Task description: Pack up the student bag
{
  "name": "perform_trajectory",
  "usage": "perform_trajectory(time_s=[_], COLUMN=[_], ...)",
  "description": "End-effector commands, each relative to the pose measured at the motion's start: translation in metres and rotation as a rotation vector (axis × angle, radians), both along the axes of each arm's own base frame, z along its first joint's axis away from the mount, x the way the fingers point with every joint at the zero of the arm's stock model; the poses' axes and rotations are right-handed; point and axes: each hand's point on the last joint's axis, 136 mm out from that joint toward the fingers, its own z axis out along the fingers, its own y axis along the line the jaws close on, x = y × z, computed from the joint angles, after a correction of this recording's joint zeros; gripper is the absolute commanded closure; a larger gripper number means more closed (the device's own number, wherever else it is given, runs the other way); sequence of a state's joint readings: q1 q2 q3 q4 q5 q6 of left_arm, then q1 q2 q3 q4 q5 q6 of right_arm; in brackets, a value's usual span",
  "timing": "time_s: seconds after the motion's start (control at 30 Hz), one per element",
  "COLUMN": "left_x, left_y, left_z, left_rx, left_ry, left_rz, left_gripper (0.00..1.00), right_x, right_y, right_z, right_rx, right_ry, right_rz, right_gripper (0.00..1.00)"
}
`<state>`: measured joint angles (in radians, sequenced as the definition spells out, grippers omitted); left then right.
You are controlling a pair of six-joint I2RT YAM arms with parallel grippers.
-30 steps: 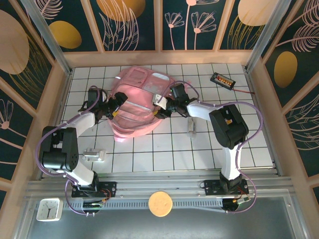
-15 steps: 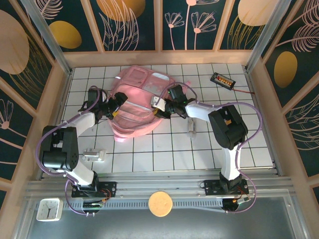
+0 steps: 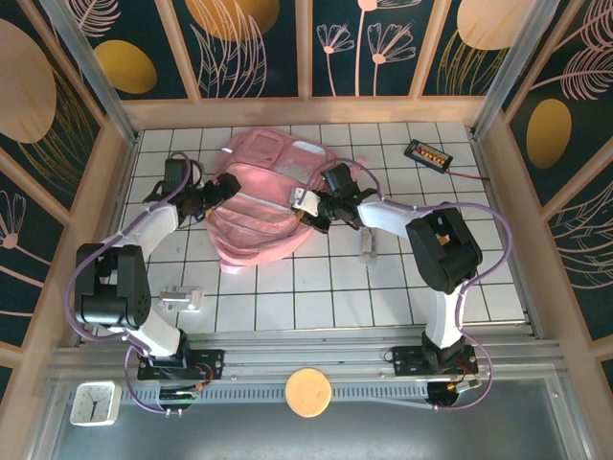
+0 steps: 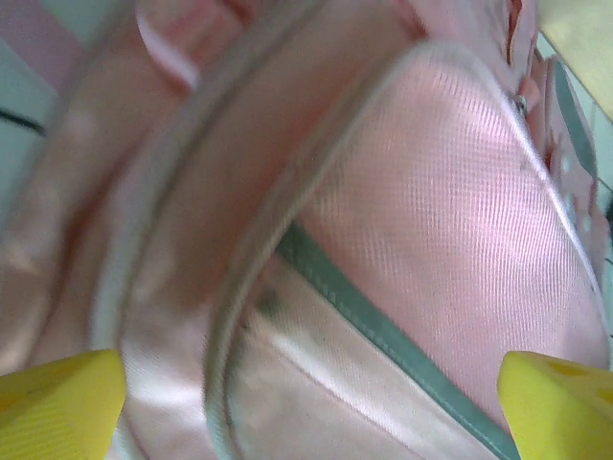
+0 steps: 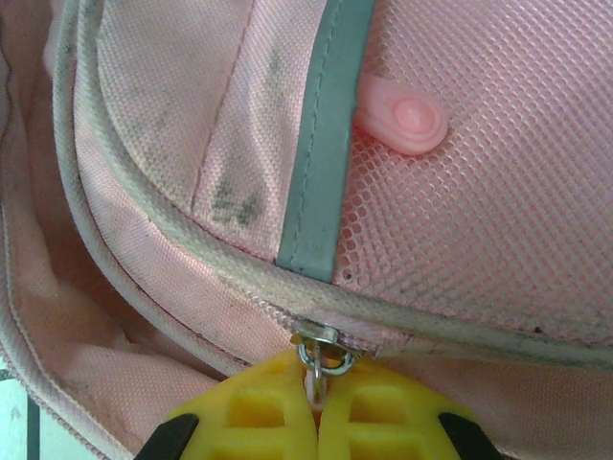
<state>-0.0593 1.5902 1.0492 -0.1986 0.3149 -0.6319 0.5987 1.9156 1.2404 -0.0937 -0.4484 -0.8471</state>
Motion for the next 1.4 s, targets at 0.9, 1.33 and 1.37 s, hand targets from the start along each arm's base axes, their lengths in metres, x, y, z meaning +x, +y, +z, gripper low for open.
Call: perform_trajectory(time_s=[0.9, 1.33, 1.37], left_x=[0.061, 0.052, 0.054], left_y=[-0.025, -0.035, -0.031], left_z=[-0.054, -0.039, -0.033], left_rx=[0.17, -0.043, -0.056], left_ry=[0.06, 0.051, 0.034], left_rz=[-0.508, -0.309, -0.239], left_gripper=[0.39, 1.0, 1.0], right_x=[-0.027, -0.023, -0.03], right_y=[-0.014, -0.023, -0.025], right_z=[0.0, -0.001, 0.0], right_rx=[-0.052, -0.107, -0.116], right_ry=[0.153, 0.215, 0.253], right_rz=[-0.02, -0.097, -0.101], right_gripper=[1.0, 1.0, 1.0])
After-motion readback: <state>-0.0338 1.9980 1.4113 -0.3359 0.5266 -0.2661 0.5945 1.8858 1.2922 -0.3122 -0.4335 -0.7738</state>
